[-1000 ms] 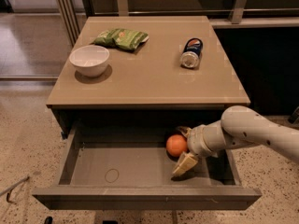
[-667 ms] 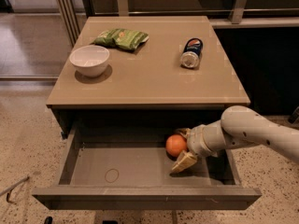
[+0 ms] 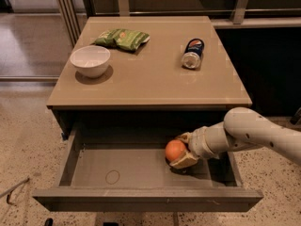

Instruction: Pick orange from top drawer and place on counter

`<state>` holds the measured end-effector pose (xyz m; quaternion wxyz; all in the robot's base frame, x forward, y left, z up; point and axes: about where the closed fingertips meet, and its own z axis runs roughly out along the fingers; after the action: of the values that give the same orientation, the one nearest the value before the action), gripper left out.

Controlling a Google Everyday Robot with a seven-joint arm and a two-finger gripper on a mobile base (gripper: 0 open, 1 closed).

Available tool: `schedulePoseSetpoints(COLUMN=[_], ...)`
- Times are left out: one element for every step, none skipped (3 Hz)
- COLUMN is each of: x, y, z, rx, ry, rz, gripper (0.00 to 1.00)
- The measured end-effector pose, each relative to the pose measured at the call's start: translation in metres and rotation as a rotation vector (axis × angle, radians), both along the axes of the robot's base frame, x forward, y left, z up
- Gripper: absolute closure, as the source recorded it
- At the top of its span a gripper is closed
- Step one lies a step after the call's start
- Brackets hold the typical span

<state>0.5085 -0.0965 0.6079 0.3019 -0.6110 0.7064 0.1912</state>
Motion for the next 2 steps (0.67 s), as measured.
schedulePoseSetpoints(x=[-0.014,-0.024], y=[-0.001,0.006], z=[0.010,0.039], rx=[0.041,0.081], ry=[0.021,0.054], rz=[0.014,0.029], gripper=[0.94,1.00])
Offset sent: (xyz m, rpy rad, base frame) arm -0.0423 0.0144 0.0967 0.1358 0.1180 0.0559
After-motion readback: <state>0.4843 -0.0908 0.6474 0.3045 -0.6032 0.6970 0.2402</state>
